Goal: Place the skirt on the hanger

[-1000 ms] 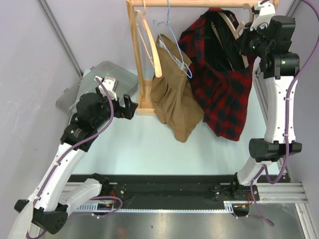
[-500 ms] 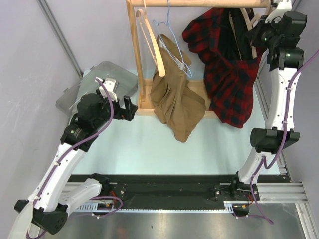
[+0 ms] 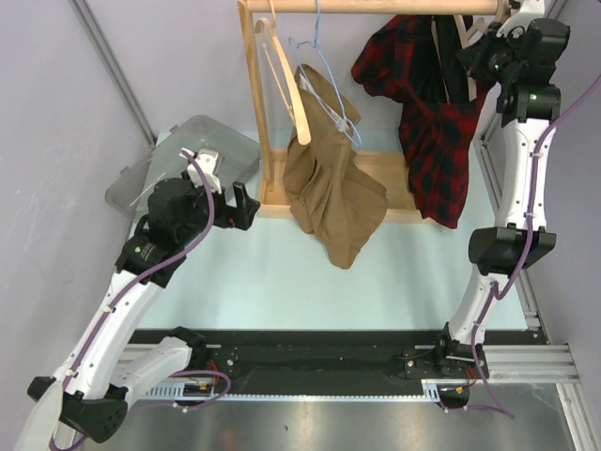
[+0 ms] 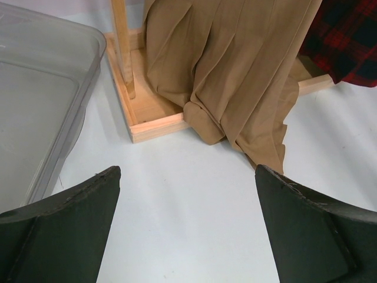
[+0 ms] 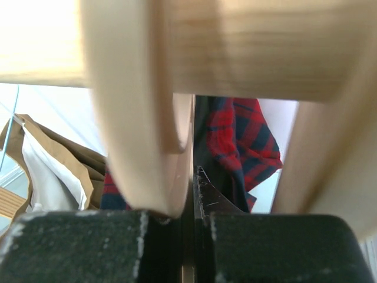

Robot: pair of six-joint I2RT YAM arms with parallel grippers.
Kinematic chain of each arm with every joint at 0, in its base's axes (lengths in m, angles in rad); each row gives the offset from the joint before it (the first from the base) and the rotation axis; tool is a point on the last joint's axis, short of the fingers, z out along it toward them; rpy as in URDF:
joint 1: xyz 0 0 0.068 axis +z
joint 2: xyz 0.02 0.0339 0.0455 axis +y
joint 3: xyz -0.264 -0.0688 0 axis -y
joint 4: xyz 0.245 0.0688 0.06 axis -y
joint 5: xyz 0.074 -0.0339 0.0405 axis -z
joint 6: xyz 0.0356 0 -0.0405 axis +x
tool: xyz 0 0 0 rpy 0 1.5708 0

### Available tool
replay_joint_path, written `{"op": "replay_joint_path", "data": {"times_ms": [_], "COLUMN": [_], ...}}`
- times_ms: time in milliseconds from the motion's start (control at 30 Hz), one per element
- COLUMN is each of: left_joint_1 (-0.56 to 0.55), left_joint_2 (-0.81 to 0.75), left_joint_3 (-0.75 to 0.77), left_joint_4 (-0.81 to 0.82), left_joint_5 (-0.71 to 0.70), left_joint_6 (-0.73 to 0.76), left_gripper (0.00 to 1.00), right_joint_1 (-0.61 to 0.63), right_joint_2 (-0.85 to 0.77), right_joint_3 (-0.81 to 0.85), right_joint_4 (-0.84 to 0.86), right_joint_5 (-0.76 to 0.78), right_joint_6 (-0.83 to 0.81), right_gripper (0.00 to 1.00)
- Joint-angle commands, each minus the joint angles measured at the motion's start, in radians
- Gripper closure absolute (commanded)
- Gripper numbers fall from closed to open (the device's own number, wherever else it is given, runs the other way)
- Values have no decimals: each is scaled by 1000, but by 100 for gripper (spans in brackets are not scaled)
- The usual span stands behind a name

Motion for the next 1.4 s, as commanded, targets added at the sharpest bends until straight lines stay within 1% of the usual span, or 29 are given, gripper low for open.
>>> {"op": "replay_joint_path", "data": {"times_ms": [0,67,100,133,167,233,267,300,367,433,467,533,567,600,633,700,733,833,900,933,967,1000,1033,1100,1133,1167,1233,1267,1367], "left_joint_1": [0,0,0,0,0,0,0,0,0,-2,0,0,0,0,0,0,0,0,0,0,0,0,0,0,0,0,0,0,0], "left_joint_2": [-24,-27,-29,-30,-32,-39,-41,-41,-46,-47,-50,-53,-53,-55,-59,-64,-69,-93,-116,-122,-130,-141,-147,-164,-173,-178,-196,-199,-202], "left_joint_3": [-11,-14,-13,-13,-13,-13,-13,-11,-6,-3,0,6,7,9,10,12,12,-2,-9,-12,-11,-11,-9,-6,-15,-22,-40,-43,-43], "left_joint_4": [3,2,2,2,0,0,0,-1,-1,-6,-9,-17,-27,-30,-36,-50,-61,-70,-72,-79,-86,-92,-107,-122,-128,-130,-135,-136,-153], "left_joint_5": [-18,-20,-23,-24,-26,-27,-27,-30,-34,-37,-40,-56,-66,-72,-110,-135,-155,-190,-204,-213,-224,-230,-236,-256,-262,-276,-284,-284,-291], "left_joint_6": [-24,-27,-28,-30,-30,-30,-30,-30,-24,-19,-19,-17,-17,-24,-28,-43,-53,-77,-102,-111,-120,-125,-131,-143,-146,-151,-151,-149,-145], "left_gripper": [0,0,0,0,0,0,0,0,0,0,0,0,0,0,0,0,0,0,0,0,0,0,0,1,0,1,0,0,0], "right_joint_1": [31,35,37,37,34,32,31,29,29,27,27,27,27,31,34,52,60,133,210,274,305,342,404,464,519,543,598,642,717], "right_joint_2": [-9,-34,-47,-61,-96,-141,-181,-202,-235,-271,-285,-327,-342,-372,-388,-441,-461,-567,-632,-700,-728,-762,-820,-879,-900,-943,-978,-1011,-1058], "right_joint_3": [75,47,30,18,-14,-50,-86,-102,-123,-125,-125,-120,-123,-123,-125,-140,-152,-226,-315,-403,-442,-480,-576,-669,-712,-793,-858,-926,-1014], "right_joint_4": [136,127,126,127,126,130,136,138,126,103,77,41,29,15,-18,-57,-104,-213,-241,-264,-278,-295,-310,-319,-331,-339,-367,-373,-381], "right_joint_5": [-13,18,30,44,64,81,100,110,125,143,159,173,173,174,173,174,174,223,295,314,323,366,375,439,462,482,559,585,654], "right_joint_6": [12,6,11,11,12,15,18,21,24,26,27,35,37,41,41,40,32,11,12,20,32,44,58,96,116,126,158,169,216], "right_gripper": [100,100,98,91,74,59,49,44,31,25,19,14,5,2,0,0,0,0,0,0,0,0,0,0,0,0,0,0,0]}}
